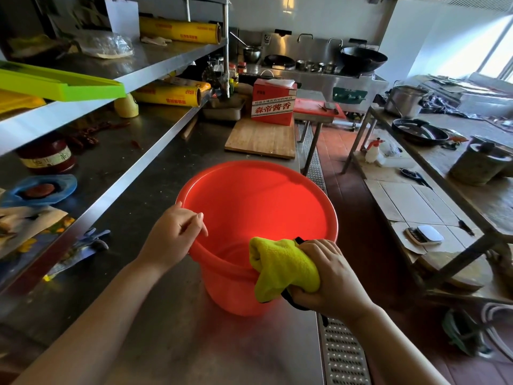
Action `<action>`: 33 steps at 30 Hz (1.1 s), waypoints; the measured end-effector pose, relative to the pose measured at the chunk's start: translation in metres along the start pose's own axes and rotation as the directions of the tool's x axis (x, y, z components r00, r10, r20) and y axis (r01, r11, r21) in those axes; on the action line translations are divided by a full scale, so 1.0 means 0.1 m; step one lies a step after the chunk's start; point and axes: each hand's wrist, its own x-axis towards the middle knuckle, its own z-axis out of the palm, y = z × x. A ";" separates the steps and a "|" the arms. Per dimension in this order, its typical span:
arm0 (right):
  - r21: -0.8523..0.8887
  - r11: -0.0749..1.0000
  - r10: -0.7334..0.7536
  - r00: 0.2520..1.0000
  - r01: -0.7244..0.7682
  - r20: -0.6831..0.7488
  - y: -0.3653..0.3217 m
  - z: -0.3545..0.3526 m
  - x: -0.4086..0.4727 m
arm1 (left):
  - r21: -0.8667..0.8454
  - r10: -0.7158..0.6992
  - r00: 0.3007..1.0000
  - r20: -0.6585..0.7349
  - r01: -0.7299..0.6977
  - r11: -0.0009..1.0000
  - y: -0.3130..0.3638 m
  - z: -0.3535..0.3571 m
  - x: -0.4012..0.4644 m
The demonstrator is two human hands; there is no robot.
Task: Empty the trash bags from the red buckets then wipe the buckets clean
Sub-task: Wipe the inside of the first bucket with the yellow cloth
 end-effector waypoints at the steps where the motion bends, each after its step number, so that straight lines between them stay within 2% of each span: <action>1: -0.008 1.000 0.013 1.000 -0.013 -0.016 -0.05 0.02 -0.01 | 0.003 0.012 1.000 -0.004 -0.012 1.000 0.07 0.03 -0.05; 7: -0.107 0.987 0.107 0.987 -0.119 -0.116 -0.48 0.26 0.01 | 0.058 0.083 0.996 0.024 -0.084 0.995 0.29 0.28 -0.28; 14: -0.172 0.966 0.165 0.972 -0.193 -0.166 -0.80 0.41 0.02 | 0.002 0.039 0.999 -0.009 -0.039 0.999 0.26 0.34 -0.36; 19: -0.165 0.979 0.097 0.989 -0.115 -0.116 -0.75 0.32 0.01 | 0.061 0.043 0.999 -0.012 -0.043 0.997 0.20 0.34 -0.29; 24: -0.132 0.991 0.026 0.999 -0.030 -0.036 -0.54 0.18 -0.02 | 0.019 0.071 0.992 -0.105 -0.070 0.997 0.19 0.29 -0.22; 33: -0.074 0.993 -0.091 0.995 0.094 0.049 -0.03 -0.09 -0.11 | -0.113 0.048 0.995 0.087 -0.038 0.993 -0.04 0.05 -0.01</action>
